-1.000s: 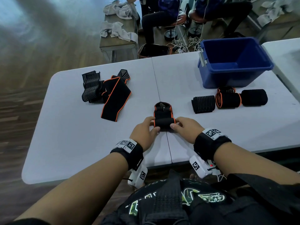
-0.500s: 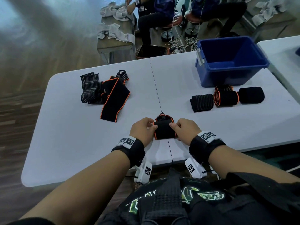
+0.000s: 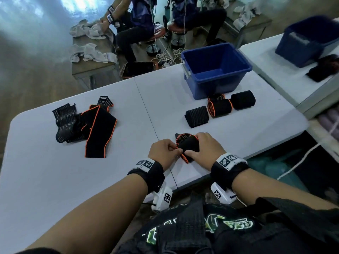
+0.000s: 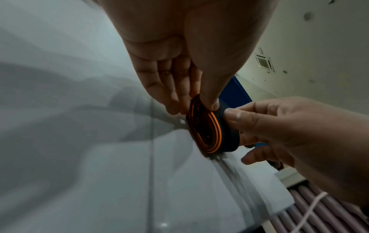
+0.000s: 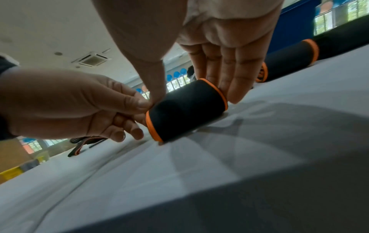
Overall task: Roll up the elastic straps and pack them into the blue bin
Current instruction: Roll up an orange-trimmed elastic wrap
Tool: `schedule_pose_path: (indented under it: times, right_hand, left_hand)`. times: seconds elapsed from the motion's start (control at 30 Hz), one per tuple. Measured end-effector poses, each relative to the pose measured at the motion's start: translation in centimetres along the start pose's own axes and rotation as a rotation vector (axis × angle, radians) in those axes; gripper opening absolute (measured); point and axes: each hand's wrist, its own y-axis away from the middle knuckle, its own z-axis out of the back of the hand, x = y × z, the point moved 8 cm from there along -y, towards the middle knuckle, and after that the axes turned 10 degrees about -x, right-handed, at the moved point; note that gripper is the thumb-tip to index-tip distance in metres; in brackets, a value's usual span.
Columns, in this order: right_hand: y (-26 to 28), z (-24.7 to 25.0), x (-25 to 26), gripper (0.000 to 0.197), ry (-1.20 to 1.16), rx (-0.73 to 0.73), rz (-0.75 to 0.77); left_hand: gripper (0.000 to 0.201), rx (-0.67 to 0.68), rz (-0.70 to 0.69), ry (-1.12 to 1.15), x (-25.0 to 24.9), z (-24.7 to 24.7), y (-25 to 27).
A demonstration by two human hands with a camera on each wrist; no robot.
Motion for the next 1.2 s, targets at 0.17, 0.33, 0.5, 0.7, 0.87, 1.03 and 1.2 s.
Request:
schedule_pose_path:
  times: [0.17,0.33,0.5,0.7,0.87,1.03,1.2]
  right_hand:
    - [1.4,1.6,-4.4,0.082,0.053,-0.062,-0.117]
    - [1.8,4.0,-8.8,0.078,0.074,-0.149,-0.247]
    - [1.3,7.4,-14.4,0.078,0.092,-0.208,-0.371]
    - [-1.1,9.9,-19.4,0.076,0.094,-0.24,-0.452]
    - [-3.4,11.3,-21.8,0.075,0.104,-0.248,-0.489]
    - [-5.2,12.1,-23.1,0.074,0.116,-0.256,-0.497]
    - [-5.9,12.6,-23.7,0.078,0.122,-0.229,-0.488]
  left_hand:
    - [0.017,0.083,-0.116,-0.039,-4.0,-3.7,-0.1]
    - [0.017,0.054,-0.26,-0.109,-7.4,-4.5,-1.9]
    - [0.038,-0.097,-0.356,-0.147,-10.3,-2.9,-6.7]
    - [0.049,-0.004,-0.374,-0.432,-11.0,-4.5,-10.3]
    - [0.04,-0.005,-0.309,-0.44,-9.9,-5.1,-11.0]
    - [0.039,-0.023,-0.309,-0.428,-9.7,-5.4,-11.0]
    - [0.038,-0.046,-0.291,-0.38,-9.8,-5.1,-11.2]
